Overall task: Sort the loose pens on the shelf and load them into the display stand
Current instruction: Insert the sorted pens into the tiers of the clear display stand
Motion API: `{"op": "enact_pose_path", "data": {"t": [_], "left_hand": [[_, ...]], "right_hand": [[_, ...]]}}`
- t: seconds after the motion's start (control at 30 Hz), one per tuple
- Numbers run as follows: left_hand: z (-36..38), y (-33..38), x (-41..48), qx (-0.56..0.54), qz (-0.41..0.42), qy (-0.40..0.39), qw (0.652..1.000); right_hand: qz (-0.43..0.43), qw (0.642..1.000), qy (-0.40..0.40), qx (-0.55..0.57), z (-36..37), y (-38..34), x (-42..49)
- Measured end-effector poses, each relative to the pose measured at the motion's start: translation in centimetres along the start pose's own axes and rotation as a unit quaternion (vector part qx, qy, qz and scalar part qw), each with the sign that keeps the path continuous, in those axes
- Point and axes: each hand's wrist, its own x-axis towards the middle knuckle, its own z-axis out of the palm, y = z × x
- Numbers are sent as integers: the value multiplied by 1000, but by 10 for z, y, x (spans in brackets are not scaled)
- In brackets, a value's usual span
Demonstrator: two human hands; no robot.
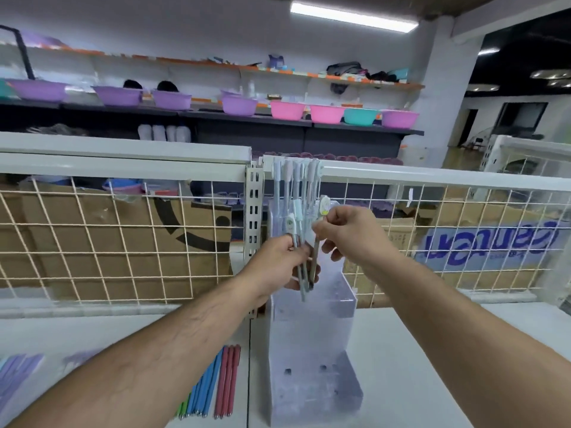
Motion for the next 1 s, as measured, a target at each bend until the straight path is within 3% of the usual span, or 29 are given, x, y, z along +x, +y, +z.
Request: {"op": "enact_pose_path", "data": {"t": [0.43, 1.0], "left_hand": [[32, -19, 17, -81, 4, 148, 986], [28, -25, 19, -87, 9, 130, 988]], "right_hand": [[-89, 994, 59, 37, -50, -38, 68], [-89, 992, 87, -30, -25, -27, 78]]}}
